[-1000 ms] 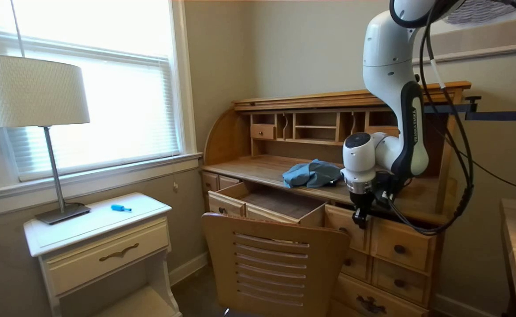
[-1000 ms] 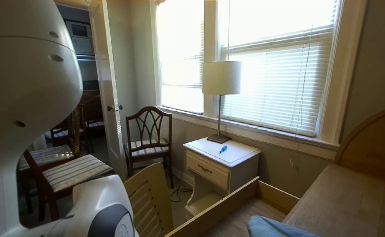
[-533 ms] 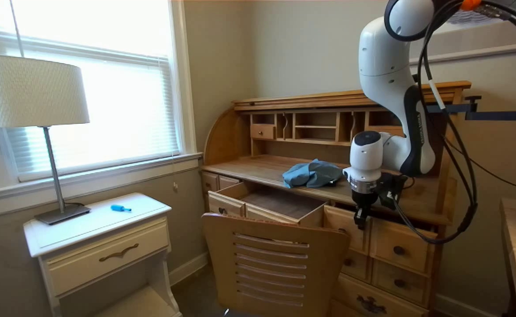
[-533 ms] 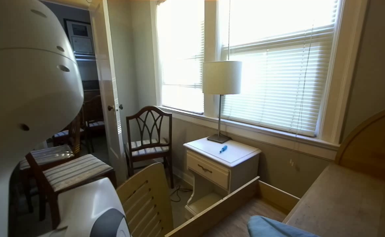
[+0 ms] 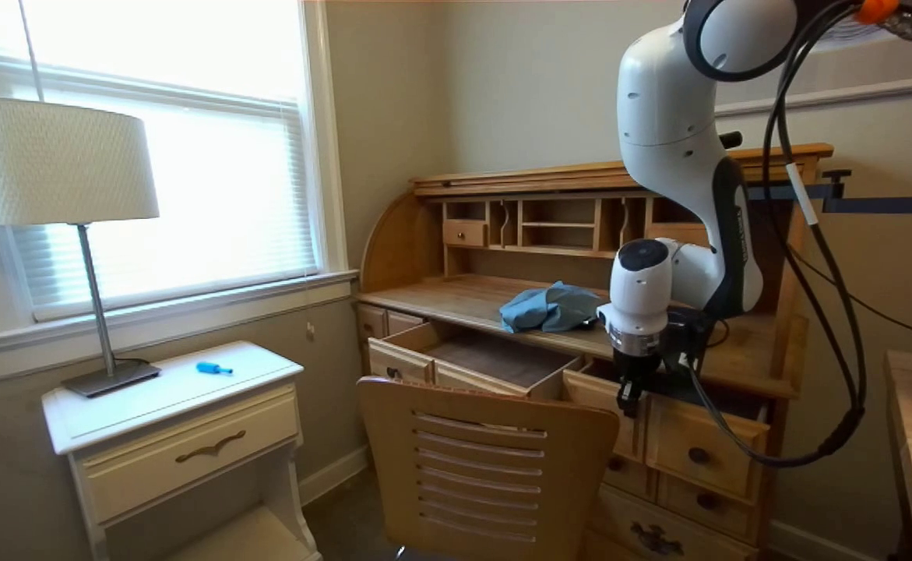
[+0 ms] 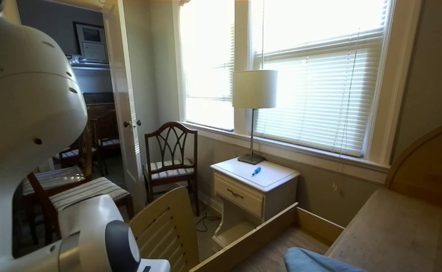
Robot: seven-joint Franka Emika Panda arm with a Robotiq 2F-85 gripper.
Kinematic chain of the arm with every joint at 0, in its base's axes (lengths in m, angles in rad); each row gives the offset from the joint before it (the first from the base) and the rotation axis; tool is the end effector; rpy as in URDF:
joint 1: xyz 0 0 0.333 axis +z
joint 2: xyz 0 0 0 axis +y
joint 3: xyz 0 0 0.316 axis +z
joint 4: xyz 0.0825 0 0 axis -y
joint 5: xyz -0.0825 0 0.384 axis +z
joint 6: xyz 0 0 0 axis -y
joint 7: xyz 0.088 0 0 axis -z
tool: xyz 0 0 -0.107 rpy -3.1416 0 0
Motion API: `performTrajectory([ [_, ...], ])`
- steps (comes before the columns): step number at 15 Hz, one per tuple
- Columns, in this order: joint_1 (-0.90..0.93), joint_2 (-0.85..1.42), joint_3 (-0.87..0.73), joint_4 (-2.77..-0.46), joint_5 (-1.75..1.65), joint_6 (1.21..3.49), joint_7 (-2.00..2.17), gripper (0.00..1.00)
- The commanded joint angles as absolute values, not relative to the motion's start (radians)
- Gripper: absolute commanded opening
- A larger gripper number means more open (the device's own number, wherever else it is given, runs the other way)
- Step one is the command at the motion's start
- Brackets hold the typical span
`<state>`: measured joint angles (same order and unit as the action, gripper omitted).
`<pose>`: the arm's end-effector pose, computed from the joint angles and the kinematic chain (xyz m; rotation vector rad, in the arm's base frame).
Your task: Open the topmost drawer on the right.
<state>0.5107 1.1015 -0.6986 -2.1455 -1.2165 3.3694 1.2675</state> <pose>0.4478 -0.0576 -0.0222 2.7446 0.1719 0.1730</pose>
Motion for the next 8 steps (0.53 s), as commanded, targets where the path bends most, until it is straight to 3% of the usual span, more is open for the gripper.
performTrajectory([
  [1, 0.680, 1.085, -0.723, -2.106, -1.166, 3.389, 1.316, 0.11],
  [8, 0.744, 1.062, -0.730, -2.118, -1.147, 3.398, 1.369, 0.11],
])
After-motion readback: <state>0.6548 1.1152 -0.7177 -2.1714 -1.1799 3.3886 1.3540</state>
